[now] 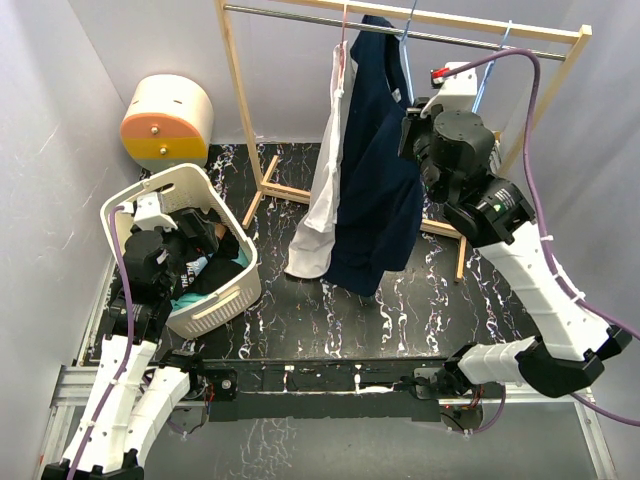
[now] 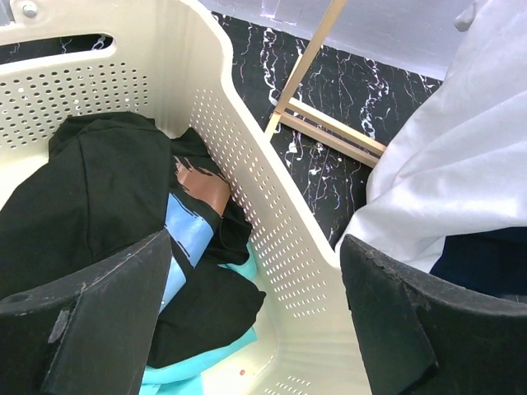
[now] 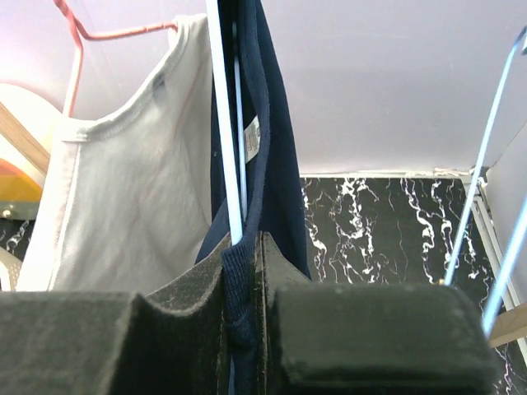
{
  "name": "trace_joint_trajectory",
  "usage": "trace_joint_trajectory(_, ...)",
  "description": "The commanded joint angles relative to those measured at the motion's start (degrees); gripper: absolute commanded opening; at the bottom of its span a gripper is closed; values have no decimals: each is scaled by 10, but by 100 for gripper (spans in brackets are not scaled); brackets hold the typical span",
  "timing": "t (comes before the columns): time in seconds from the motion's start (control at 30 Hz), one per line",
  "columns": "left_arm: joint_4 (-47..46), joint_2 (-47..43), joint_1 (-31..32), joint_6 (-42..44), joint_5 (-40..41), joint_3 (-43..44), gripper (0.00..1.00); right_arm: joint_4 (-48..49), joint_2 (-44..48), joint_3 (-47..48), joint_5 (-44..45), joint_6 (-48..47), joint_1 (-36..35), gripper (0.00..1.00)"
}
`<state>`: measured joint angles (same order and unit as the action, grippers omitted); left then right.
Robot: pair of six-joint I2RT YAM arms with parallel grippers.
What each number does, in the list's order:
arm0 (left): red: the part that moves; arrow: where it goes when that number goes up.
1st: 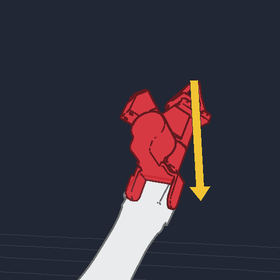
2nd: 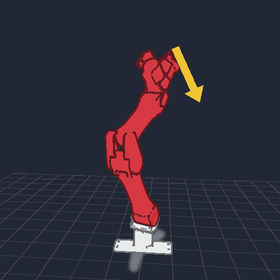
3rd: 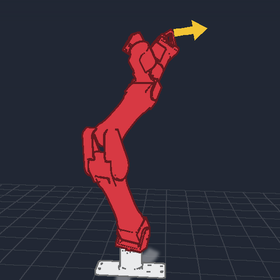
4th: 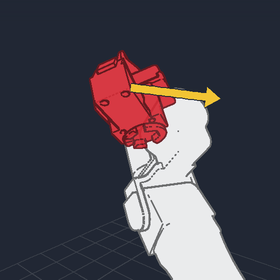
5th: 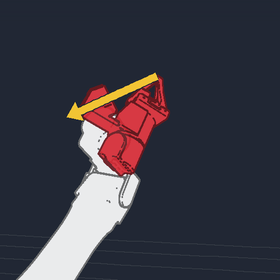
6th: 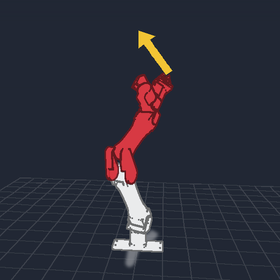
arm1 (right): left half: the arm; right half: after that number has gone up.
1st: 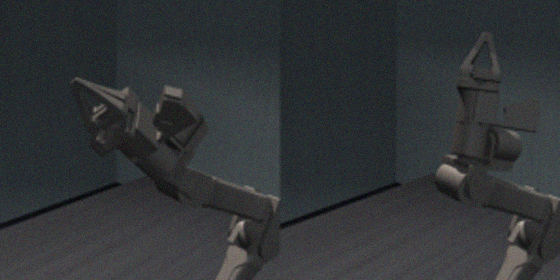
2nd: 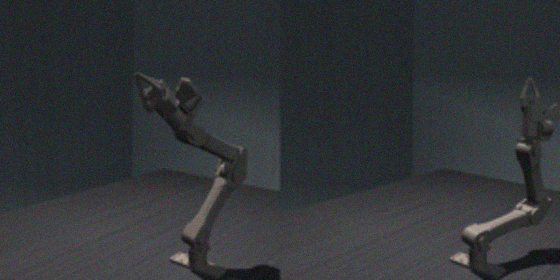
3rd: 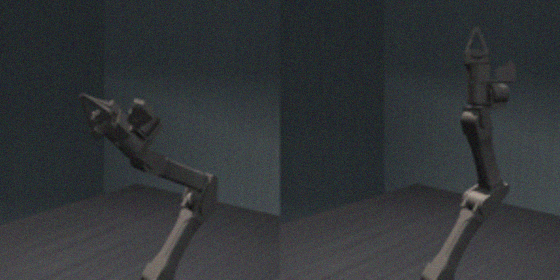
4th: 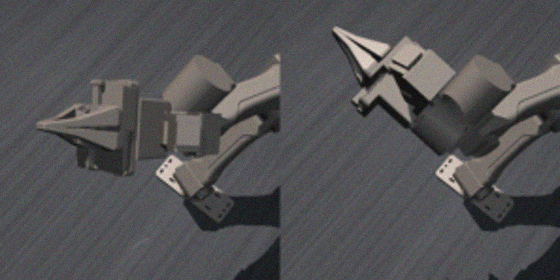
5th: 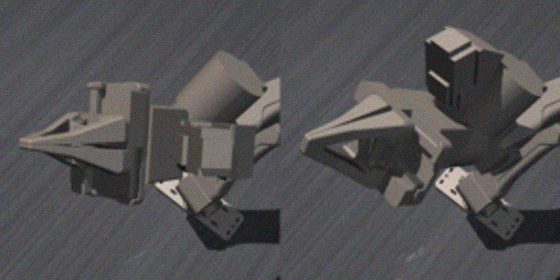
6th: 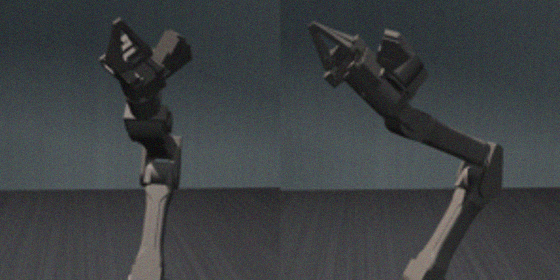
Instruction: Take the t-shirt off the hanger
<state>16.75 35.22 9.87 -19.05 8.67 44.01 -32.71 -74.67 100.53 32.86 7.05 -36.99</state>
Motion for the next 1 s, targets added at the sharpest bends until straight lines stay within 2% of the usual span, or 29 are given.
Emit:
trace_joint_trajectory(0.0, -12, 1, 1, 6, -14, -4, 81, 94, 18, 31, -2, -11, 2, 8)
trace_joint_trajectory(0.17, -31, 2, 1, 15, -51, -7, 82, -12, 37, 34, -54, 28, 2, 8)
trace_joint_trajectory(0.43, -123, 33, 2, 16, -210, 11, 84, -198, 125, 36, -198, 60, 2, 8)
trace_joint_trajectory(0.6, -173, 108, 6, -7, -371, 106, 84, -271, 160, 42, -377, 69, 2, 8)
trace_joint_trajectory(0.7, -200, 168, 5, -40, -496, 193, 84, -292, 168, 33, -493, 72, 2, 8)
trace_joint_trajectory(0.83, -270, 240, 7, -118, -629, 283, 83, -287, 179, 7, -609, 67, 2, 8)
trace_joint_trajectory(0.97, -381, 295, 34, -225, -699, 347, 83, -270, 185, -17, -671, 60, 2, 8)
